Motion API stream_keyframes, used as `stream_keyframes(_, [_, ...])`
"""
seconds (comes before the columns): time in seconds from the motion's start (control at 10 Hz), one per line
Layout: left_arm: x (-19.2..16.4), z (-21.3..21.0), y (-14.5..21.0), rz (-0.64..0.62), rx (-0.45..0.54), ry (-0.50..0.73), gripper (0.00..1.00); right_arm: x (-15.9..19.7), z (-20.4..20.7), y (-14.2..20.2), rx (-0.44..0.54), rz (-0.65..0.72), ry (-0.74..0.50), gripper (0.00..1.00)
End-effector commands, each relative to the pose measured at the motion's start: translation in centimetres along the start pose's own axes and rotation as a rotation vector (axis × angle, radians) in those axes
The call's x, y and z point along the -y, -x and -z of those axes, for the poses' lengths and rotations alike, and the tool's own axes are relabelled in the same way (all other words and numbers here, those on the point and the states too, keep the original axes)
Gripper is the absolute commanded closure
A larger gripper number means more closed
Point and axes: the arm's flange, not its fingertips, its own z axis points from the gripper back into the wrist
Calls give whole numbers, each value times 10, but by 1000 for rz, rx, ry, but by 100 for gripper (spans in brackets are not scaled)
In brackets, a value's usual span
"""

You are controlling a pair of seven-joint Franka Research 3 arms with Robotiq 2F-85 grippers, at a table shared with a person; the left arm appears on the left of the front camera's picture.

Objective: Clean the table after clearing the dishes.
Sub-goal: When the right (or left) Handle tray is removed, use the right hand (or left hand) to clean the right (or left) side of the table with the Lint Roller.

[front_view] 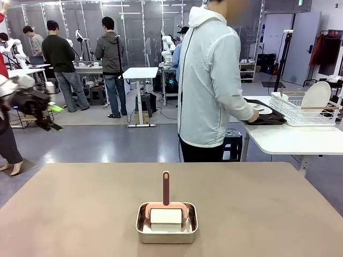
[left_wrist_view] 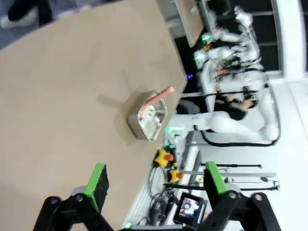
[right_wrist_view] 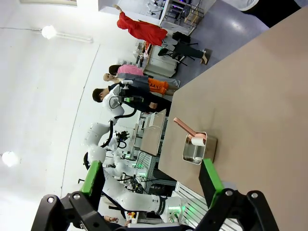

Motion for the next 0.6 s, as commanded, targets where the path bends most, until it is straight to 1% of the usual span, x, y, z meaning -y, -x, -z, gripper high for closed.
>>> stream_keyframes(0.0, [15,38,-24,26,-47,-145,0,-4,0,-1,-1,-8,-7,0])
stream_keyframes(0.1, [26,66,-35,74,-68,-220,0,-4,0,-1,-1,-8,-7,0])
stream_keyframes(0.3, [49,117,-31,167,-112,-305,0,-4,0,-1,-1,-8,-7,0])
stream_keyframes(0.4, [57,135,-23,196,-130,-329,0,-4,0,-1,-1,-8,-7,0])
stream_keyframes(0.5, [66,145,-15,217,-129,-315,0,-4,0,-1,-1,-8,-7,0])
